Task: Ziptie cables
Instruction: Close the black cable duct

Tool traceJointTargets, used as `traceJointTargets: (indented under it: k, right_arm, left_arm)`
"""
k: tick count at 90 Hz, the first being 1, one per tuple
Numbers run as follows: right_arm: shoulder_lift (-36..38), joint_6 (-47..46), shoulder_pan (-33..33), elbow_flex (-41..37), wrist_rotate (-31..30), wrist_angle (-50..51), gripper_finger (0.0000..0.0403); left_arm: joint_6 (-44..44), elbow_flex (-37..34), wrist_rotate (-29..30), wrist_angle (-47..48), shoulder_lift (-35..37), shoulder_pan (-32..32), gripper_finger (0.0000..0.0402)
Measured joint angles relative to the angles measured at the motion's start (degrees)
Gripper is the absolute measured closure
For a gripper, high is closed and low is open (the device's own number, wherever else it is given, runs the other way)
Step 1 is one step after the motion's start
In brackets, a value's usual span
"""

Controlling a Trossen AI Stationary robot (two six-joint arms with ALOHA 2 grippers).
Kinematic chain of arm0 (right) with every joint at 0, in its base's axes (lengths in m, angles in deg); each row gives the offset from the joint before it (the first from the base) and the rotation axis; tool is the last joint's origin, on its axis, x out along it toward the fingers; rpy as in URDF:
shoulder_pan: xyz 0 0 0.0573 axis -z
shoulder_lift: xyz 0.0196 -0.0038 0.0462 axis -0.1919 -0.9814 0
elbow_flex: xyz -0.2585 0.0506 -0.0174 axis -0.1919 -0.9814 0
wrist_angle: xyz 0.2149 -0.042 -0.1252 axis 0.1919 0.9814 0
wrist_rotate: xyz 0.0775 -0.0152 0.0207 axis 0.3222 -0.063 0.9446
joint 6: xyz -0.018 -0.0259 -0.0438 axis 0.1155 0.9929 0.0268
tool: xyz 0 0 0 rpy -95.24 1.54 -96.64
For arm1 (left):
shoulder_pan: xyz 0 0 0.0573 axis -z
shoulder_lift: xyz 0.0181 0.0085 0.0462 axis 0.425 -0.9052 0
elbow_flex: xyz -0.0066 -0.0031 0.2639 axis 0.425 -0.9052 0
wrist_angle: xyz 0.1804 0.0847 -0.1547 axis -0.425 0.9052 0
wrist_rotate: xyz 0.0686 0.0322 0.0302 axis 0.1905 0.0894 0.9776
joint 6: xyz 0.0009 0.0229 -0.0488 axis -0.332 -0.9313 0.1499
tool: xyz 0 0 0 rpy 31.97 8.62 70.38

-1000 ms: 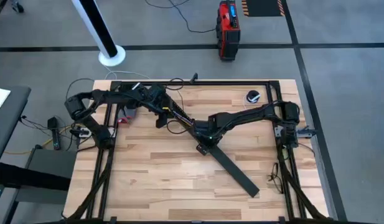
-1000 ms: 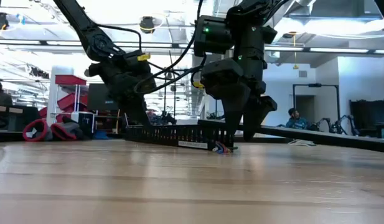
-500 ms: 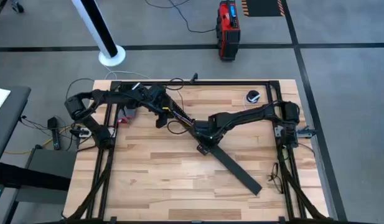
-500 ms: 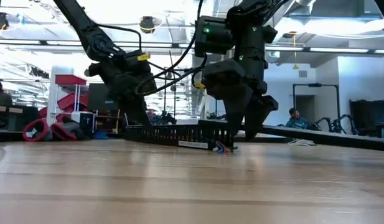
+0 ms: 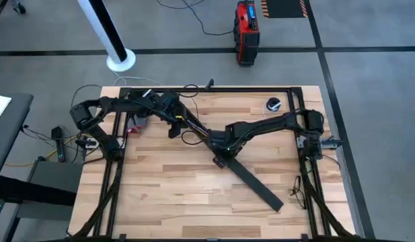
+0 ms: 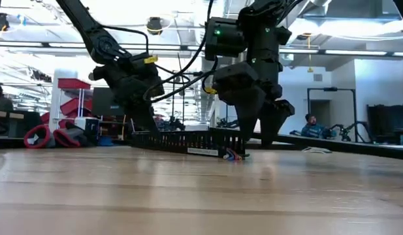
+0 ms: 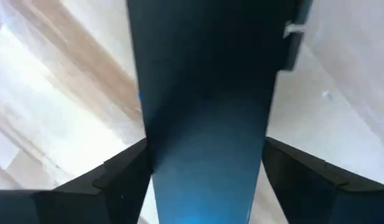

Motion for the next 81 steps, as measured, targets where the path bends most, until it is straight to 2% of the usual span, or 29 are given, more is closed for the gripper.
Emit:
traceJointTargets:
  k: [12,31,48,71,81]
  right_arm:
    - [0.00,0.68,0.00,0.00,-0.10,0.12,0.0075]
    - [0.00,0.64,0.00,0.24,0.05,0.45,0.0071]
    - [0.00,0.46,-0.50,3.12,-1.95,2.06,0.0071]
    - [0.00,1.06,-1.71,8.25,-6.52,12.32,0.0070]
    - [0.02,1.18,-3.98,8.59,-7.54,13.54,0.0070]
  left_arm:
    - [0.00,0.00,0.00,0.00,0.00,0.00,0.0334]
    - [0.00,0.00,-0.02,0.42,0.00,0.00,0.0306]
    - [0.00,0.01,-0.02,0.39,0.00,0.00,0.0301]
    - [-0.24,0.02,-0.02,0.40,0.00,0.00,0.0300]
    - [-0.87,0.00,0.00,0.39,0.00,0.00,0.0300]
